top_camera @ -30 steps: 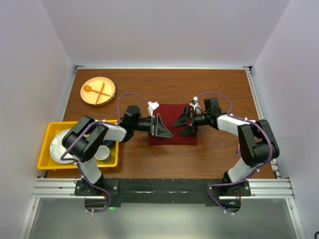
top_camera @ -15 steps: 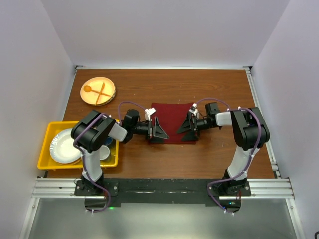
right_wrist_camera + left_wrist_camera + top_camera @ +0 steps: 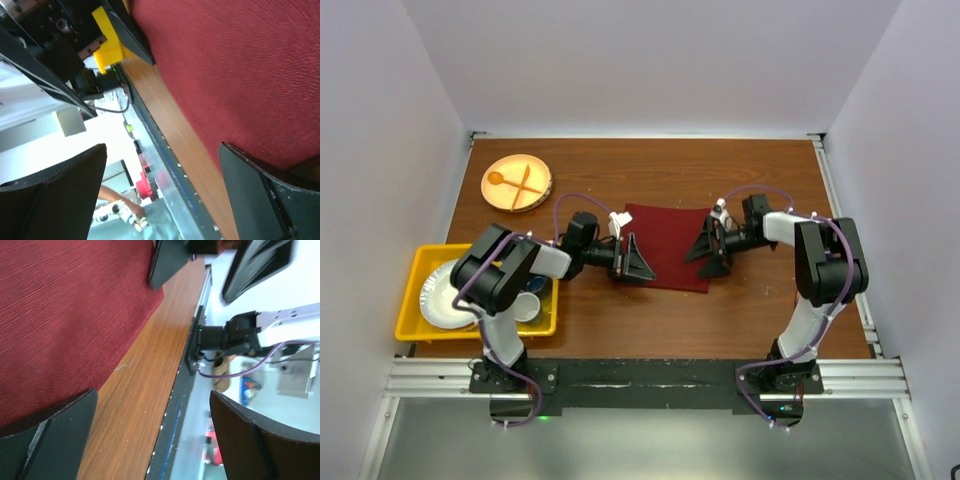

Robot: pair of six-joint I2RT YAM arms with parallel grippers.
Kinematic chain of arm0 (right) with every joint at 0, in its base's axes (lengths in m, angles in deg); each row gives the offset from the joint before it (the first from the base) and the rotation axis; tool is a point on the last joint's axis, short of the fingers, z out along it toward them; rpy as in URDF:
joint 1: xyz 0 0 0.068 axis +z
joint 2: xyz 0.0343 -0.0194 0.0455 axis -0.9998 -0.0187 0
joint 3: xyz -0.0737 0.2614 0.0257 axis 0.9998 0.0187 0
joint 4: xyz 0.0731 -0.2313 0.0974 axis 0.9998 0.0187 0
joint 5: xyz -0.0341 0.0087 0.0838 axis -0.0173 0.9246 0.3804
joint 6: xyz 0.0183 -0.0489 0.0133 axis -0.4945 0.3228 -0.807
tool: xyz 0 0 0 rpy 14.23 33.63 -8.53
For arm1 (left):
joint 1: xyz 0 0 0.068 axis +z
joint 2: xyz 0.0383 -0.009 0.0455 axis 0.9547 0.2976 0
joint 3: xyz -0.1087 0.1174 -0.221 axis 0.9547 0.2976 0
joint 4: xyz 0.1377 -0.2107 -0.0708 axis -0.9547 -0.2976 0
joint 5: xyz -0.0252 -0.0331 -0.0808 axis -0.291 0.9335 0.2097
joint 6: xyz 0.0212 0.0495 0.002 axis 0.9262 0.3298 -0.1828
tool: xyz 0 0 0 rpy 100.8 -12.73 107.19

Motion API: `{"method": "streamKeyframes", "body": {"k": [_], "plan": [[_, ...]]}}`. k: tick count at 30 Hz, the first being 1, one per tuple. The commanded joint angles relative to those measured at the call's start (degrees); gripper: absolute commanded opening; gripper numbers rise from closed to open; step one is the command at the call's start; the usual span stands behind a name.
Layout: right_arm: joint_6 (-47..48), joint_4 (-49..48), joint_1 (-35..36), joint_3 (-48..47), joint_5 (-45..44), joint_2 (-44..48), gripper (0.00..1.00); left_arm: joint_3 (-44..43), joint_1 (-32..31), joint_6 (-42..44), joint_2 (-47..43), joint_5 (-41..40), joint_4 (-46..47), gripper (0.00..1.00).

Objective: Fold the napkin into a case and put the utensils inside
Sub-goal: Smooth out the lower triangle-folded napkin at the center of the board.

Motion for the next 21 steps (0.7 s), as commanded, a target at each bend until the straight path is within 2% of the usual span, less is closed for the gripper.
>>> {"method": "streamKeyframes", "body": {"k": [1,3,8,13,17,21], "plan": [[-5.95,-1.03,0.26,-11.40,-2.53,5.67,0.98,-7.86,-1.17,14.05,-6.84,-0.47,-12.35,1.00],[-7.63,-3.06,0.17,-15.78,-4.20,4.36,0.98,-10.95,-0.47,15.91,-5.98,-2.58,-16.13,1.00],[-9.65,-8.60,0.09,-23.09,-6.04,-5.48,0.98,-21.23,1.38,17.86,2.10,-6.27,-17.12,1.00],[-5.28,-7.91,-0.27,-27.76,-7.01,-14.09,0.98,-27.30,1.65,22.94,9.39,-9.17,-18.86,1.00],[-1.76,-6.59,-0.71,-29.43,-7.54,-18.31,0.98,-27.84,2.44,24.97,12.22,-9.96,-22.29,1.00],[2.03,-4.48,-0.71,-28.29,-6.66,-20.52,0.98,-23.81,2.44,26.03,12.57,-9.97,-24.32,1.00]]}}
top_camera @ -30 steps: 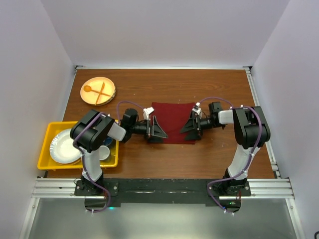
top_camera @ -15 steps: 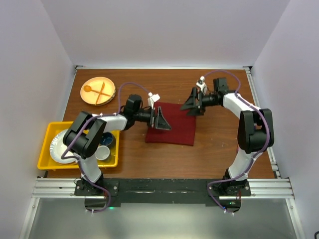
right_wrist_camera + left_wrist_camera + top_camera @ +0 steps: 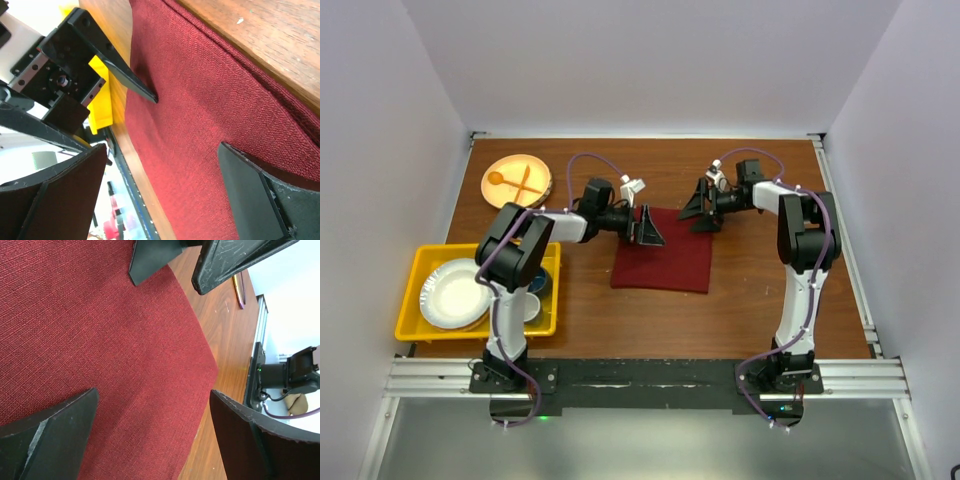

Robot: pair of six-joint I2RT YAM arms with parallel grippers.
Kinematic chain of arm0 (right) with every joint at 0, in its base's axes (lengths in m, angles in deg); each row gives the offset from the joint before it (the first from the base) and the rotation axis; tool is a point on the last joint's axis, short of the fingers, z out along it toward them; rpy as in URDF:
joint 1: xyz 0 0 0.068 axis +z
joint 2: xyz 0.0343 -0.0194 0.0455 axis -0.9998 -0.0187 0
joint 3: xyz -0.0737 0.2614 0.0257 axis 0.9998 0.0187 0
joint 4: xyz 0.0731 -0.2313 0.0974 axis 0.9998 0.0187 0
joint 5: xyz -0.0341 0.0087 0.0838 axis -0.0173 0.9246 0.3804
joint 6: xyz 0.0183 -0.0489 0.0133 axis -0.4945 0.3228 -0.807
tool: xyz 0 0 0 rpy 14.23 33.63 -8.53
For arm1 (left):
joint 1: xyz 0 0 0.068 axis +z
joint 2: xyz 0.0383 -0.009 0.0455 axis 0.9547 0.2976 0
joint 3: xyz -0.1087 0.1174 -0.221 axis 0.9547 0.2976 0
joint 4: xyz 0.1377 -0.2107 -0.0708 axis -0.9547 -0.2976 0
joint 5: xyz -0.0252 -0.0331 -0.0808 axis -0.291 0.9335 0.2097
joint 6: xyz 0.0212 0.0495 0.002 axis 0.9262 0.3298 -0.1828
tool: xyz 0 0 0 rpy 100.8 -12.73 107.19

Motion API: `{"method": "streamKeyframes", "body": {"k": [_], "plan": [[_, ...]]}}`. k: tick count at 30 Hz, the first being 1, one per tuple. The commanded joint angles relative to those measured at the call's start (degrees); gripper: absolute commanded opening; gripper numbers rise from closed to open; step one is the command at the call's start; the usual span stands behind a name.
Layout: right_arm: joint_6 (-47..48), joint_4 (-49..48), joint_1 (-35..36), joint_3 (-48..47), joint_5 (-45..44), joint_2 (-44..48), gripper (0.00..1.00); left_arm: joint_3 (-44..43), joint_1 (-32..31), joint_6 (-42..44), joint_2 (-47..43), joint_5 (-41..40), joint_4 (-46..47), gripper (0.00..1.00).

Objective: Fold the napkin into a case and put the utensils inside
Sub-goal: Smooth out the lower triangle-folded napkin at the center of the board.

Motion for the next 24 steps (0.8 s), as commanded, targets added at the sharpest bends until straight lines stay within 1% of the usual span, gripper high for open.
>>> {"method": "streamKeyframes", "body": {"k": [1,3,4,8,11,12,13,14,15,16,17,19,20,22,24], "plan": [[7.40,2.36,-0.03,0.16,-2.64,-2.38,0.98,3.74,0.43,4.08,0.29,-2.31,-6.13,1.00],[9.77,5.59,0.76,1.66,-1.67,-2.65,0.98,7.16,0.25,4.08,-1.20,-1.96,-6.93,1.00],[12.66,6.84,1.11,2.19,-1.58,-2.56,0.98,8.40,0.08,4.35,-1.99,-2.05,-7.28,1.00],[18.73,11.75,3.39,7.72,-0.70,0.51,0.98,15.77,-1.50,6.02,-6.65,-2.14,-8.78,1.00],[23.49,16.75,3.84,8.52,0.69,2.62,0.98,17.72,-2.21,6.72,-10.08,-2.49,-9.04,1.00],[24.54,18.52,3.93,8.17,0.88,3.58,0.98,17.38,-2.12,7.77,-11.48,-3.01,-9.21,1.00],[27.77,20.63,3.75,5.99,1.05,3.94,0.98,16.68,-1.86,8.47,-12.10,-3.19,-9.91,1.00],[29.46,25.52,3.40,4.41,1.40,4.20,0.98,14.41,-1.77,10.22,-12.80,-3.37,-10.96,1.00],[32.52,28.09,3.05,2.21,2.01,4.21,0.98,13.34,-1.68,10.76,-14.64,-3.72,-11.58,1.00],[33.86,30.81,2.70,-2.77,2.46,3.86,0.98,12.55,-1.51,11.11,-15.70,-3.72,-12.20,1.00],[34.91,35.71,1.74,-5.34,2.90,3.68,0.98,10.37,-1.42,13.12,-17.88,-3.98,-12.99,1.00],[35.37,39.00,0.85,-11.66,1.15,3.59,0.98,7.90,-0.90,15.93,-19.74,-6.26,-16.05,1.00],[34.41,39.28,0.15,-12.65,-0.60,4.11,0.98,5.36,-0.72,19.43,-20.45,-7.05,-16.85,1.00],[29.59,37.18,-0.29,-12.14,-9.37,7.00,0.98,2.19,0.86,23.22,-20.11,-9.43,-23.24,1.00],[24.58,32.00,-0.56,-9.77,-15.09,9.99,0.96,-2.30,1.74,30.51,-18.53,-10.39,-26.69,1.00]]}}
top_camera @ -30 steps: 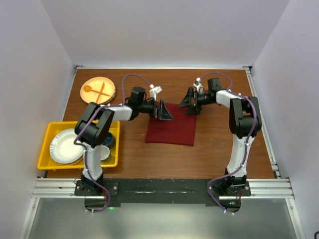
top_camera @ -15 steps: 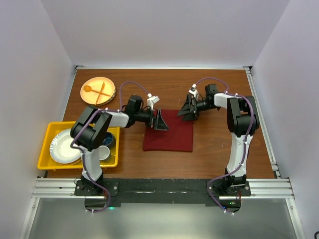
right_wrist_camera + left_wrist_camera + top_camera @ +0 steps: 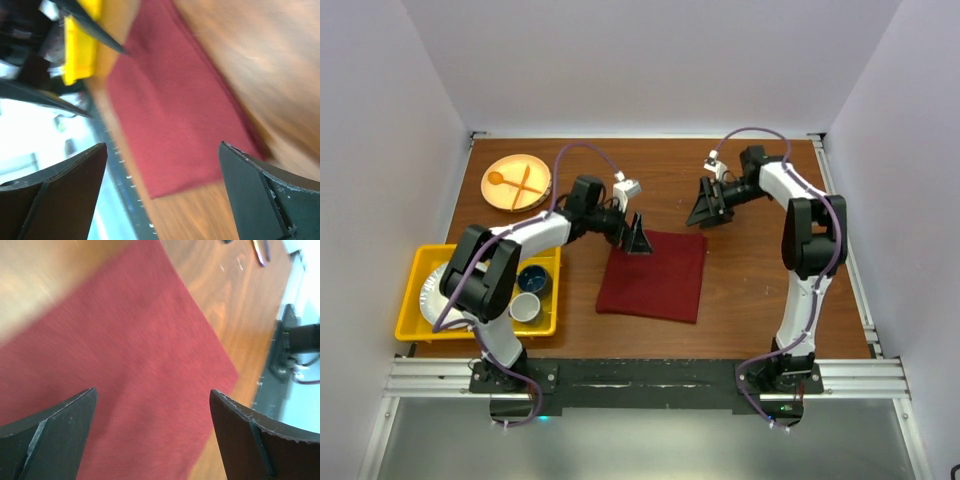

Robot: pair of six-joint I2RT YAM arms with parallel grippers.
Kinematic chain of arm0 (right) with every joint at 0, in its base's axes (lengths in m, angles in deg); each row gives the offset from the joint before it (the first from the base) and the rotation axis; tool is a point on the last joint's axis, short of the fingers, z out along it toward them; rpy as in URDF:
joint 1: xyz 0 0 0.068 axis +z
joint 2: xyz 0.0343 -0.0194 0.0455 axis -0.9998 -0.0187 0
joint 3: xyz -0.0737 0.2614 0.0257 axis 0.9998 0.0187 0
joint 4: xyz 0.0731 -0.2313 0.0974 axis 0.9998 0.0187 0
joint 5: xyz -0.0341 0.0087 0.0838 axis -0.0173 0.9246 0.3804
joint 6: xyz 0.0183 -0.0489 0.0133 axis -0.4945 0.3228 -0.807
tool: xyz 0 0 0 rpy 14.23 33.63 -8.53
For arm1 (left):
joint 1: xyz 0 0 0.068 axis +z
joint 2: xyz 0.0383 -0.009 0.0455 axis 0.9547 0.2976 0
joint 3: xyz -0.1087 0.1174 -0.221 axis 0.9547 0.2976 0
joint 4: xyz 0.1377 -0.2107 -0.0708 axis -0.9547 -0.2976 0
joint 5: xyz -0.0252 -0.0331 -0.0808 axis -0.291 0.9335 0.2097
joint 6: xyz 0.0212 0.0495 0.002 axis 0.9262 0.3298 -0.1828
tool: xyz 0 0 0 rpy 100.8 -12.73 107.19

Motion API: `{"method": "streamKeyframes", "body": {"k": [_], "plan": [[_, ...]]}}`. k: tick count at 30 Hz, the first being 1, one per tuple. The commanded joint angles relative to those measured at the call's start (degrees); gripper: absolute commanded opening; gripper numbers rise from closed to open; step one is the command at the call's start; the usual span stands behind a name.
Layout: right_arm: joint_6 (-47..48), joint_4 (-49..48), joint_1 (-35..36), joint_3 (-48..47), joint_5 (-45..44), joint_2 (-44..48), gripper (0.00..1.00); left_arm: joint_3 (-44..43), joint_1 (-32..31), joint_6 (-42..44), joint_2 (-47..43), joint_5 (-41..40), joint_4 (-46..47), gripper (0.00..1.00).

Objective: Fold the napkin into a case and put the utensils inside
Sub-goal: Smooth out the lower triangle-folded napkin at the center of the board.

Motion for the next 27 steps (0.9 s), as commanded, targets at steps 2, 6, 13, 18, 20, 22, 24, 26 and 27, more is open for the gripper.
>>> {"method": "streamKeyframes", "body": {"k": [2,6,13,18,20,22,24,26,27], "plan": [[-7.84,-5.19,-1.04,5.22,-20.36,10.11,0.87,-10.75,3.34,17.42,-0.56,-5.18,-9.99,1.00],[-11.36,-8.12,-0.95,9.19,-27.32,10.58,0.72,-12.60,4.22,18.06,1.11,-6.67,-10.08,0.84],[-15.41,-10.75,-0.60,8.67,-27.06,5.49,0.69,-11.65,5.19,15.25,2.35,-8.52,-10.35,0.66],[-14.46,-12.08,0.11,3.67,-25.40,0.22,0.66,-11.11,7.55,13.23,2.96,-8.79,-10.35,0.62],[-14.01,-10.85,0.55,1.64,-24.87,-3.12,0.63,-11.46,8.26,12.09,3.23,-8.35,-10.52,0.62],[-13.83,-9.53,0.63,-1.09,-22.94,-6.02,0.59,-11.55,8.97,11.91,3.23,-8.26,-10.43,0.62],[-14.18,-8.04,0.72,-2.58,-21.27,-7.00,0.55,-11.55,9.32,12.26,2.79,-8.43,-10.52,0.62],[-14.18,-6.02,0.72,-3.20,-18.72,-7.70,0.52,-11.46,9.59,12.78,2.53,-8.43,-10.87,0.63],[-13.49,-4.71,0.72,-3.64,-18.19,-7.88,0.52,-11.38,9.85,12.87,2.44,-8.35,-11.05,0.63]]}}
